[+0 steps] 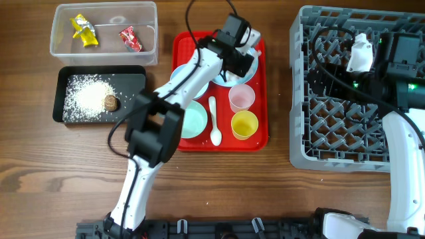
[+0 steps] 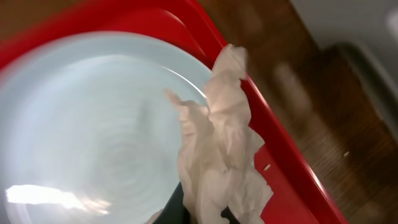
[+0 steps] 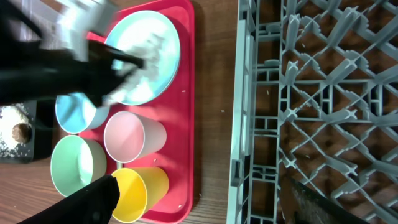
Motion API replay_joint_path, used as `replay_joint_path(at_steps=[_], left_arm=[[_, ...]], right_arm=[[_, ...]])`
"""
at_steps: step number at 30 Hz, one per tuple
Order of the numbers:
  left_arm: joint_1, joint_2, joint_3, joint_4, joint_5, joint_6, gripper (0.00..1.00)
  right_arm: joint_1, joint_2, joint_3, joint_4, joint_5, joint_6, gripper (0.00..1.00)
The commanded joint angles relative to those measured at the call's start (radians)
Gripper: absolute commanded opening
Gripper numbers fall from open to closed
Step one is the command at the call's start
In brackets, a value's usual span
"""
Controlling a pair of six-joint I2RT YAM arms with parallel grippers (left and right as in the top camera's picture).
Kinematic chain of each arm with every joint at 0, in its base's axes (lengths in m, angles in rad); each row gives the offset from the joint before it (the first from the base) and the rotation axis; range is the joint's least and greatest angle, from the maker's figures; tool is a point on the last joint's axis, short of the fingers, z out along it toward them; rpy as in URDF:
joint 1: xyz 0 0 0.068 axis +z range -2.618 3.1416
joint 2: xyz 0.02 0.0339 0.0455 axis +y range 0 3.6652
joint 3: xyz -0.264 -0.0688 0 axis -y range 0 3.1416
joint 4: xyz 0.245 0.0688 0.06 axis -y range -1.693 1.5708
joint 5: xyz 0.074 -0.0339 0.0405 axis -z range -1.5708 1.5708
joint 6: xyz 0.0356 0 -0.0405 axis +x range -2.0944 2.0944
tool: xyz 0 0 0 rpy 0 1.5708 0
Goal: Sort waste into correct bins and load items into the dishwasher rack
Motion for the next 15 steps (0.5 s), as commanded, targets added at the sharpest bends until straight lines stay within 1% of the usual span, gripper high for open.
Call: replay_joint_path(at_steps=[1, 5, 7, 10, 13, 15], left_arm=[[0.082, -0.195, 0.007, -0.024, -0.142, -0.039, 0.04], [0.224, -0.228, 0.006, -0.085, -0.207, -0.039, 0.04], [0.304, -0.222, 0.006, -0.109, -0.211, -0.04, 0.04], [0.447, -0.215, 0.006, -0.091, -0.21, -0.07, 0.04], [0.542, -0.208, 0.006, -0.064, -0.207, -0.069, 0.04], [0.578, -0.2, 0.006, -0.057, -0.171, -0.069, 0.1]], right_arm=[[-0.001, -0.004, 0.016, 0.006, 0.014, -0.014, 0.86], [-0.001, -0.004, 0.016, 0.013, 0.013, -0.014, 0.86], [-0.001, -0.004, 0.016, 0.013, 0.013, -0.013, 0.86], [-0.001, -0.004, 0.016, 0.016, 0.013, -0.011, 0.86], [-0.001, -0.004, 0.016, 0.016, 0.013, -0.002, 0.86], [-0.001, -0.004, 0.016, 0.016, 0.013, 0.015, 0.86]])
